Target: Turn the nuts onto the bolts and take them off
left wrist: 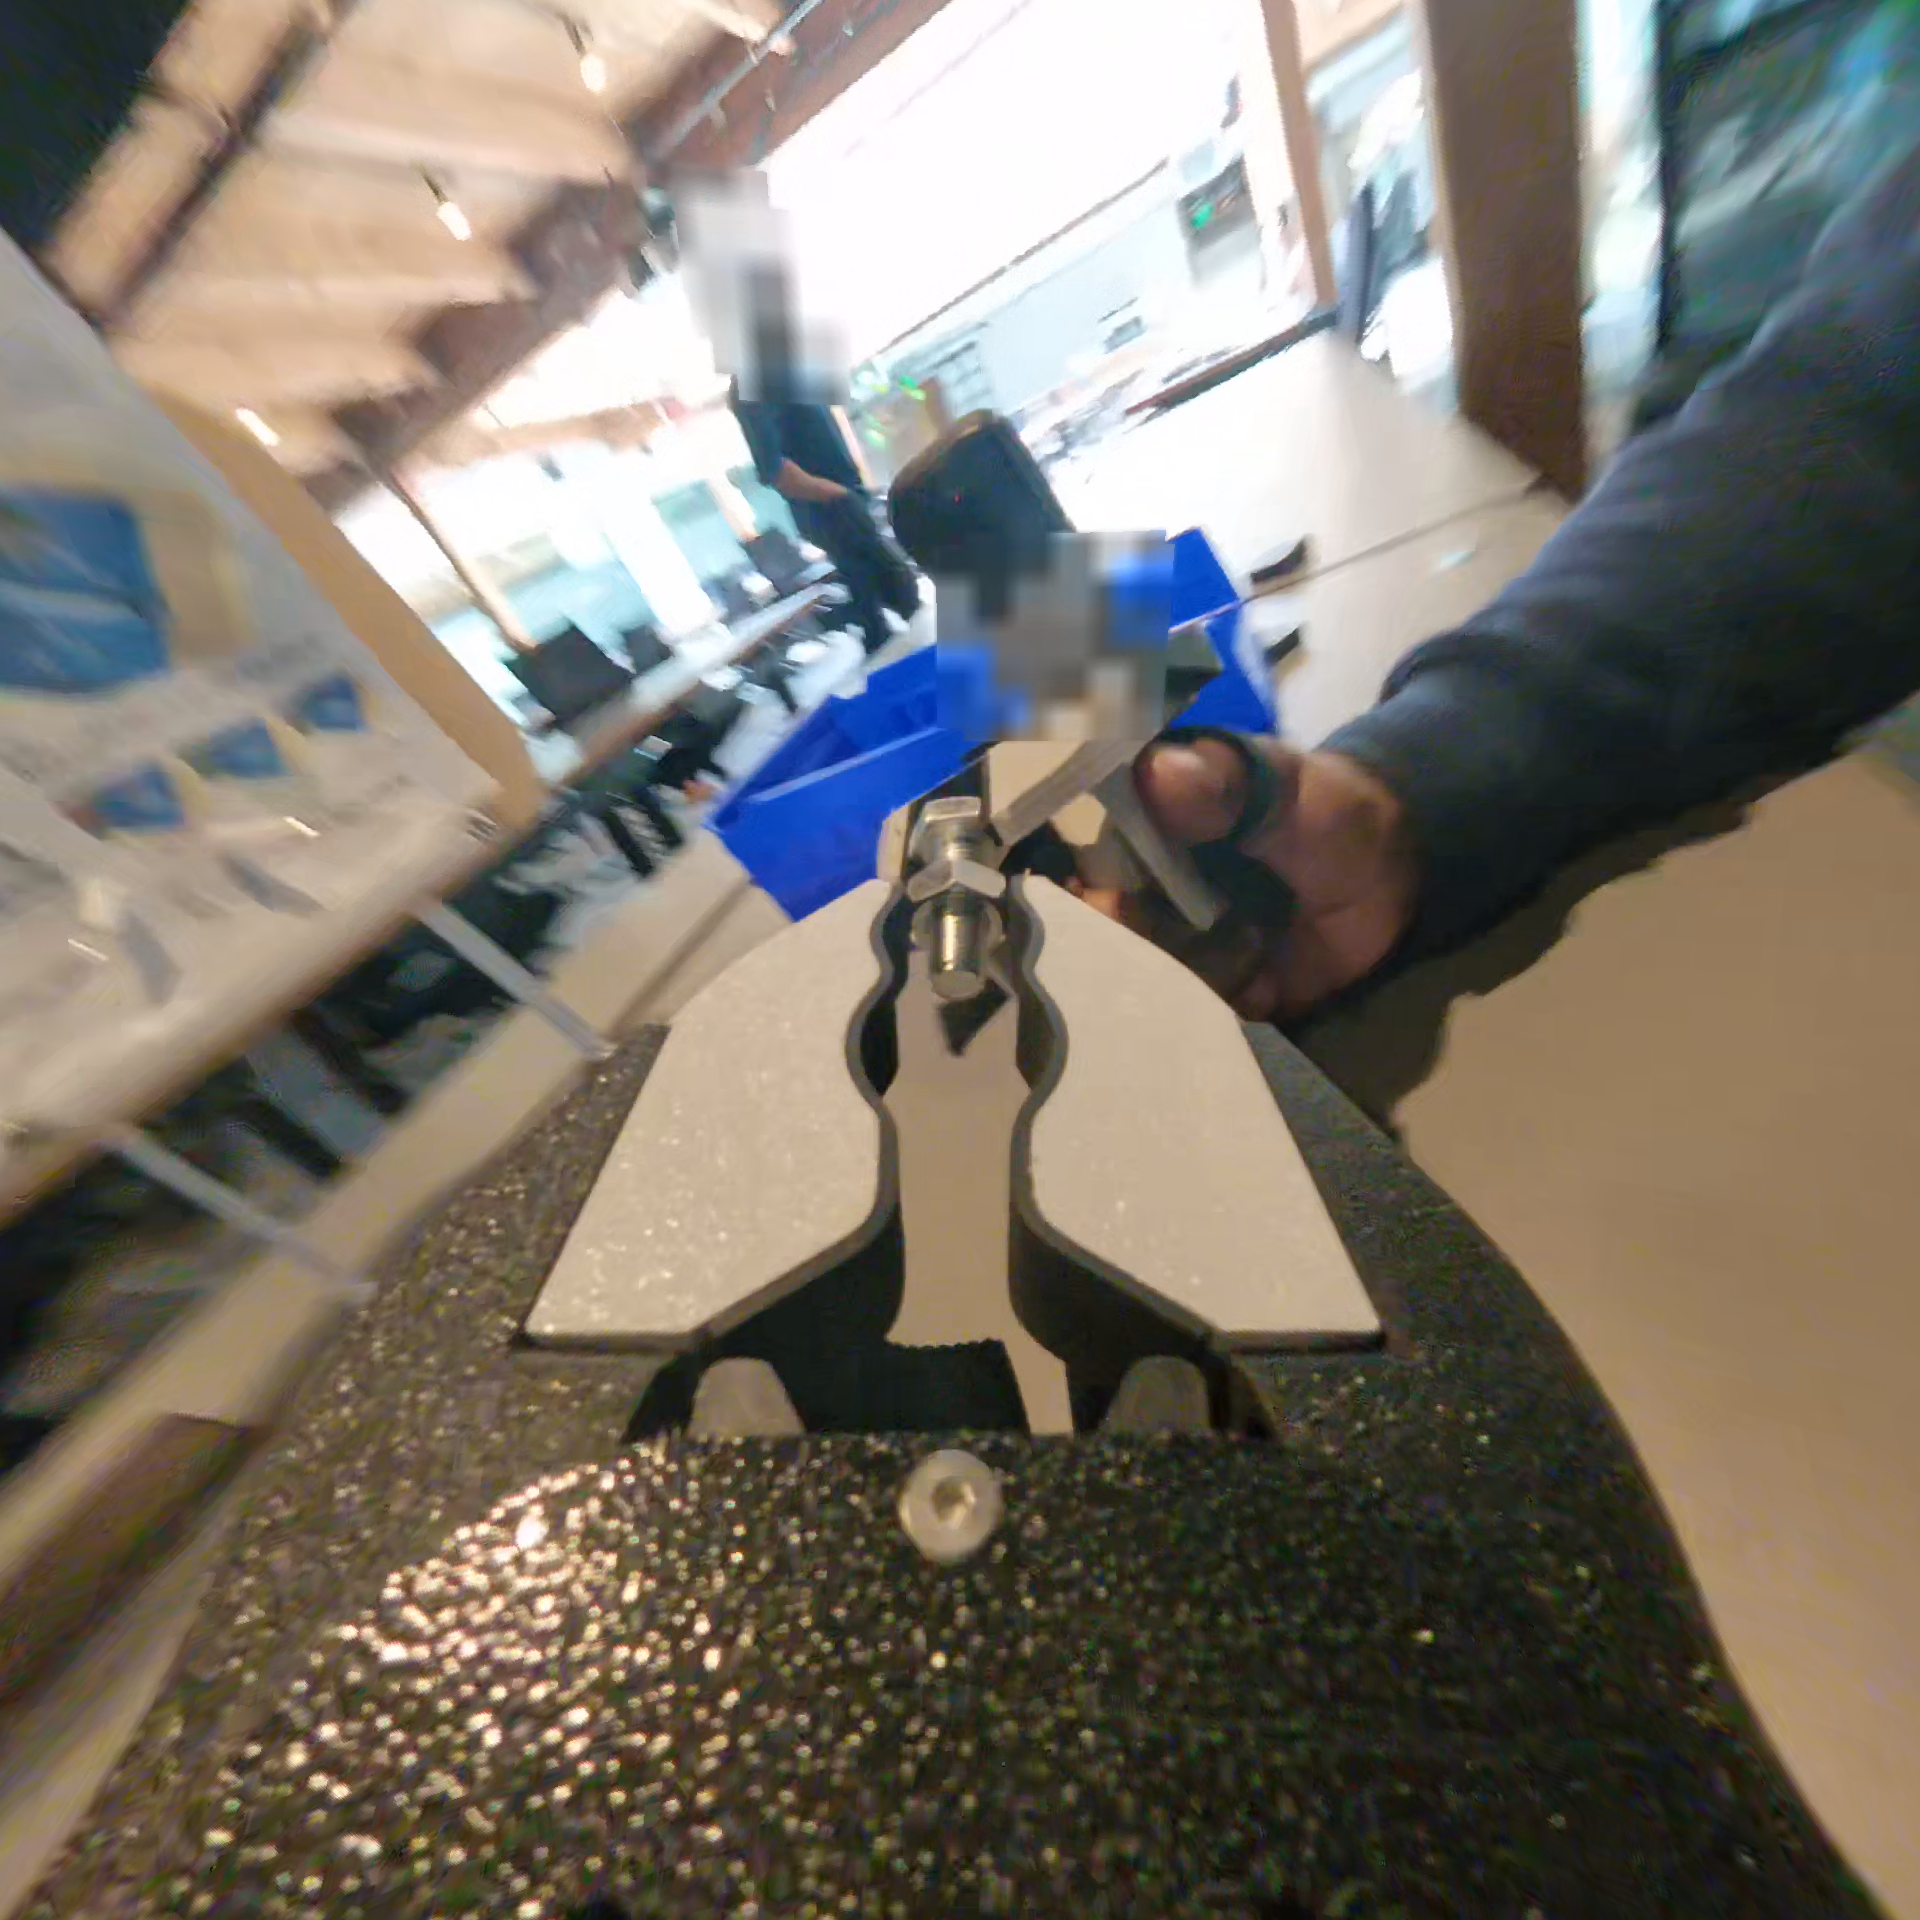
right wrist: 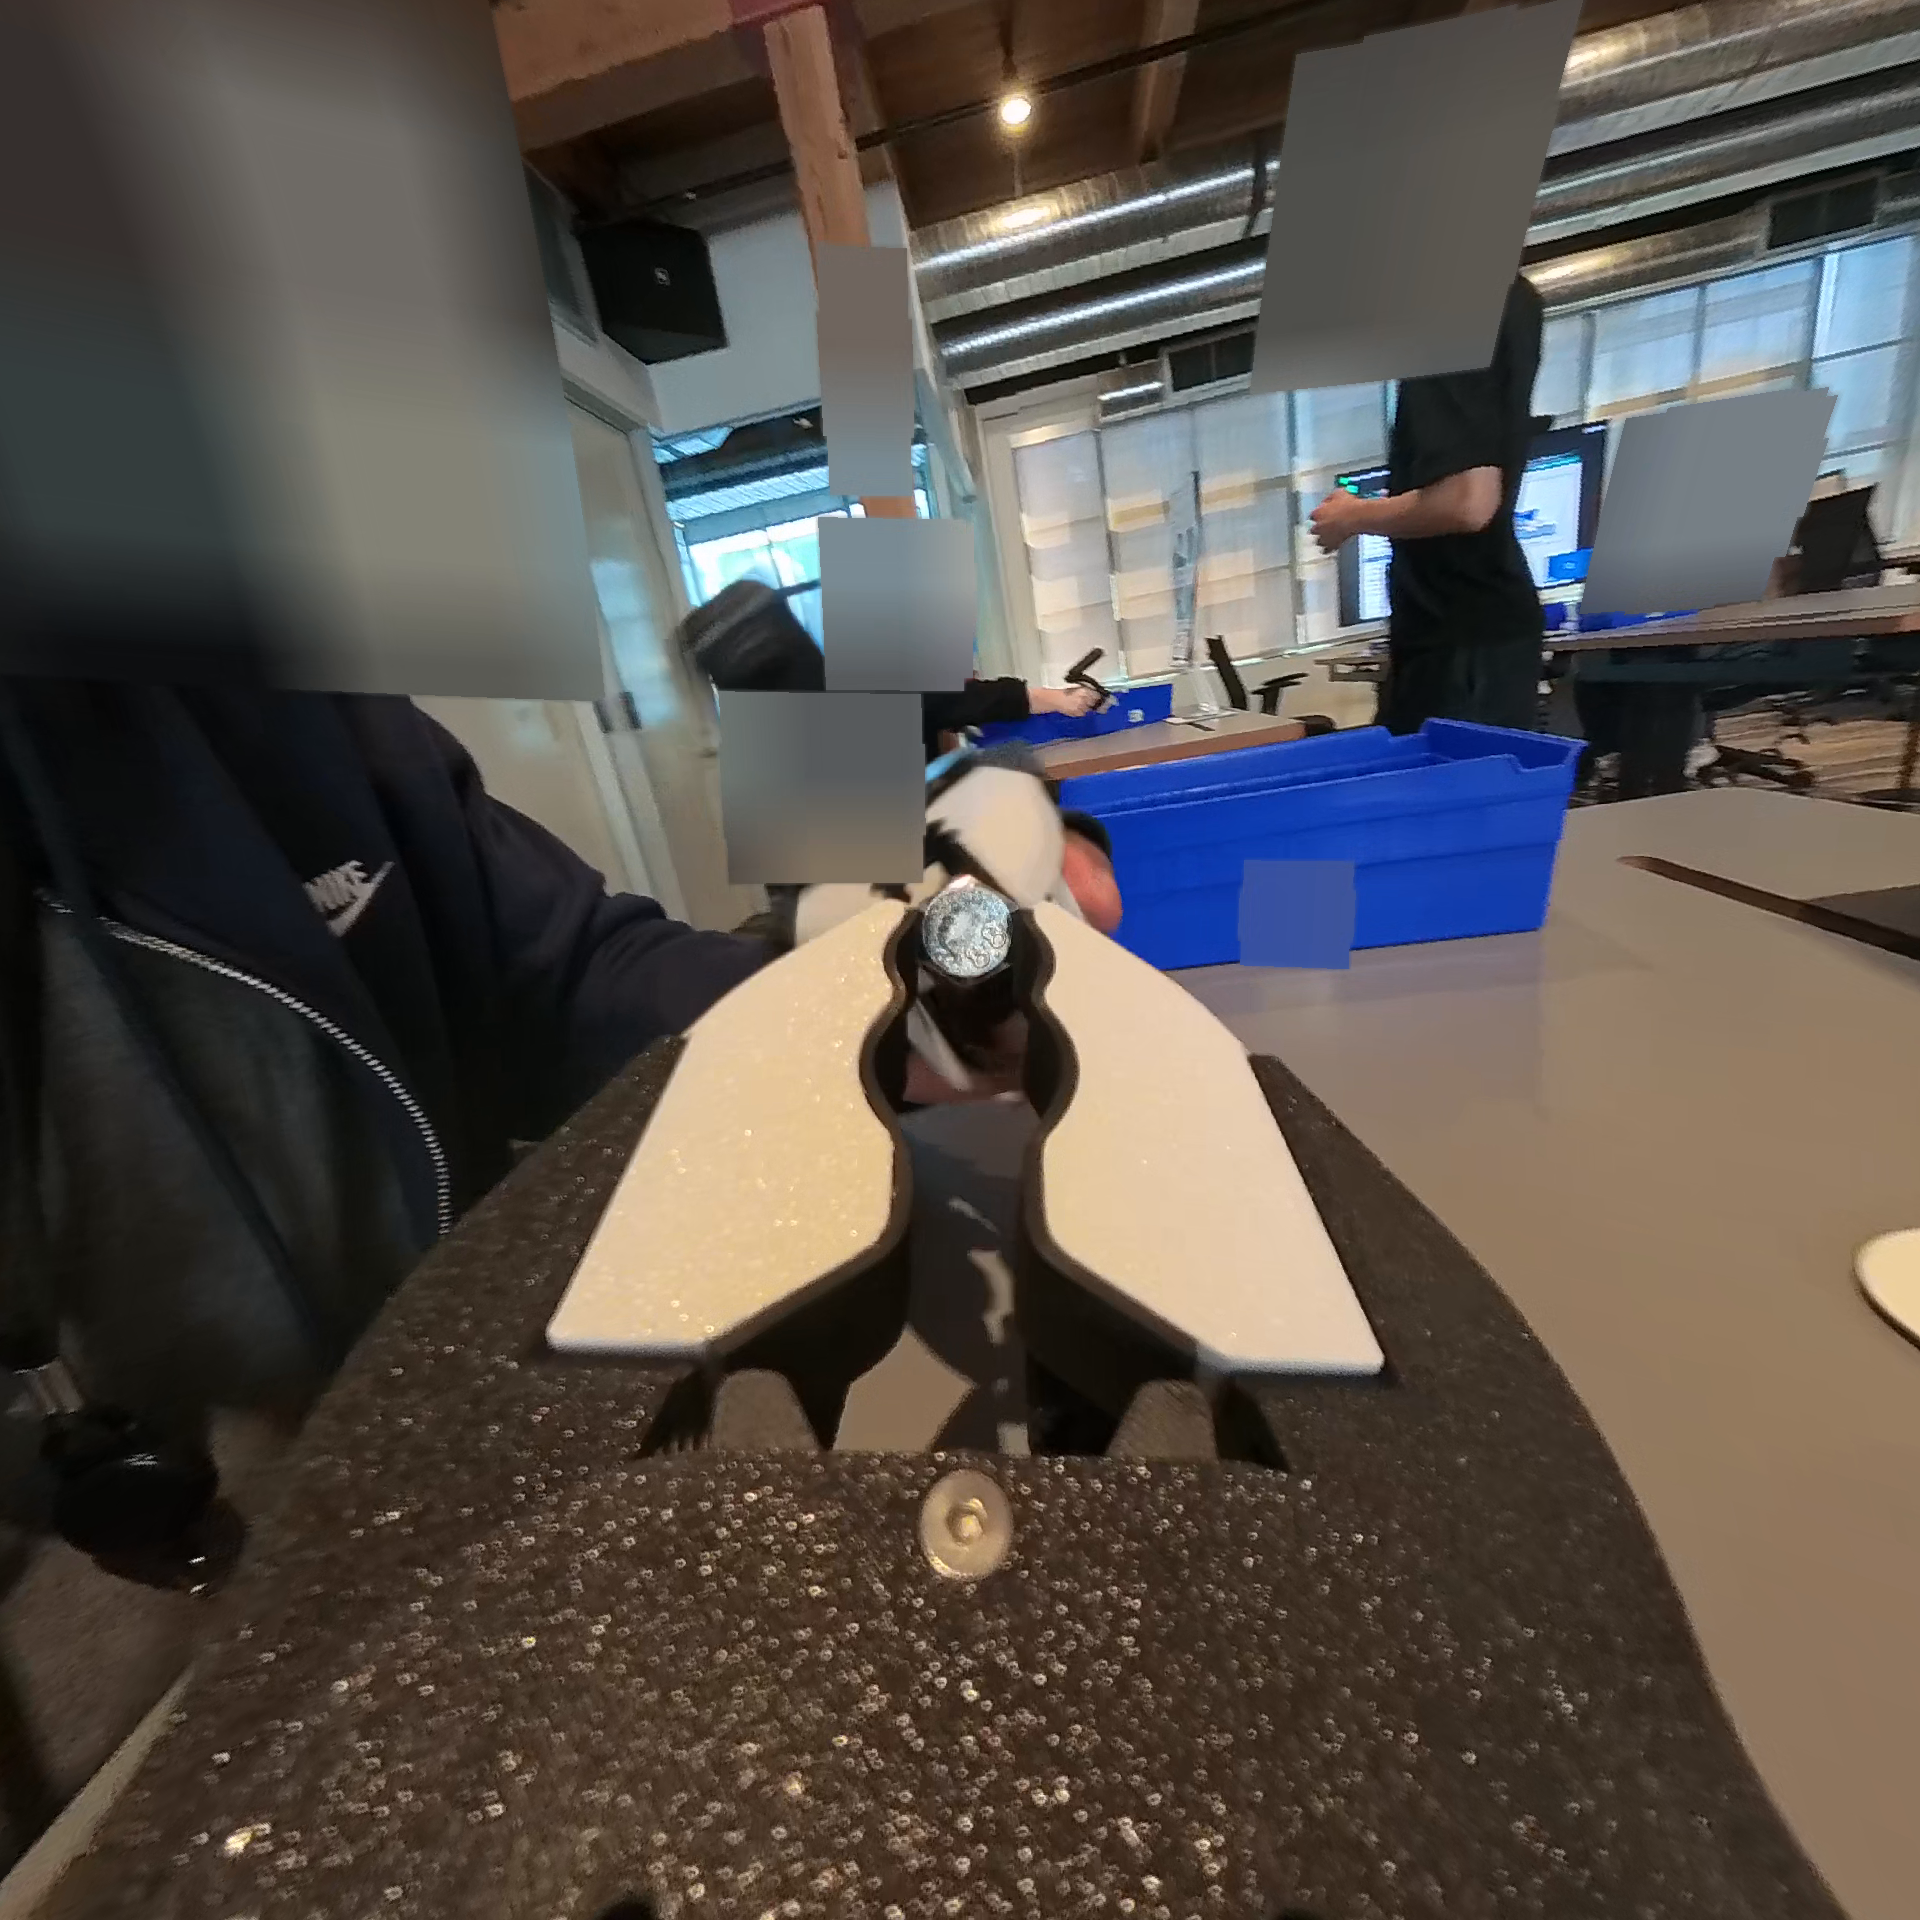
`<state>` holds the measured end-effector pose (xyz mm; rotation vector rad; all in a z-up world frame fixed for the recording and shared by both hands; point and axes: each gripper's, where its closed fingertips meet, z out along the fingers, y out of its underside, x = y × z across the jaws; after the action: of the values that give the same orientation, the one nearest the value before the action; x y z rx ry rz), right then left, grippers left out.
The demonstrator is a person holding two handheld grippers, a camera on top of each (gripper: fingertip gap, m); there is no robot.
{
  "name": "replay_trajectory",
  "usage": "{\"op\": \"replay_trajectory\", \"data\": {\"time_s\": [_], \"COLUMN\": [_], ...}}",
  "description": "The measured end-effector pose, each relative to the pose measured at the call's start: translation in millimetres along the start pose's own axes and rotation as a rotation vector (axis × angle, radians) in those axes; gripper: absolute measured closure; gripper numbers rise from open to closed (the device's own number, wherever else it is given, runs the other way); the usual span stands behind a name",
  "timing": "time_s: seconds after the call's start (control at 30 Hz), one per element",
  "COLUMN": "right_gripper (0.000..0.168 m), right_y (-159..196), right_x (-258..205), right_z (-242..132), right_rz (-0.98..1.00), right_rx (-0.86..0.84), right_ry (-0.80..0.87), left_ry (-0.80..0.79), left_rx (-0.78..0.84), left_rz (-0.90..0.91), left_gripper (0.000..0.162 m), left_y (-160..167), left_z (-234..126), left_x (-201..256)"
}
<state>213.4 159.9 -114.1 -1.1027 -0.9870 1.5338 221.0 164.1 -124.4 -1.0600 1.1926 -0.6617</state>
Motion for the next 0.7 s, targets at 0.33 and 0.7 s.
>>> {"op": "replay_trajectory", "data": {"time_s": [0.33,0.7], "right_gripper": [0.152,0.152], "right_y": [2,-4], "right_x": [2,4], "right_z": [0,-3], "right_rz": [-0.047,0.004], "right_rx": [-0.026,0.022], "right_ry": [0.030,0.013], "left_ry": [0.502,-0.113], "left_rx": [0.210,0.117], "left_rz": [-1.182,0.041], "left_gripper": [0.143,0.119], "left_y": [-4,-7], "left_z": [-6,-11], "left_x": [0,-21]}}
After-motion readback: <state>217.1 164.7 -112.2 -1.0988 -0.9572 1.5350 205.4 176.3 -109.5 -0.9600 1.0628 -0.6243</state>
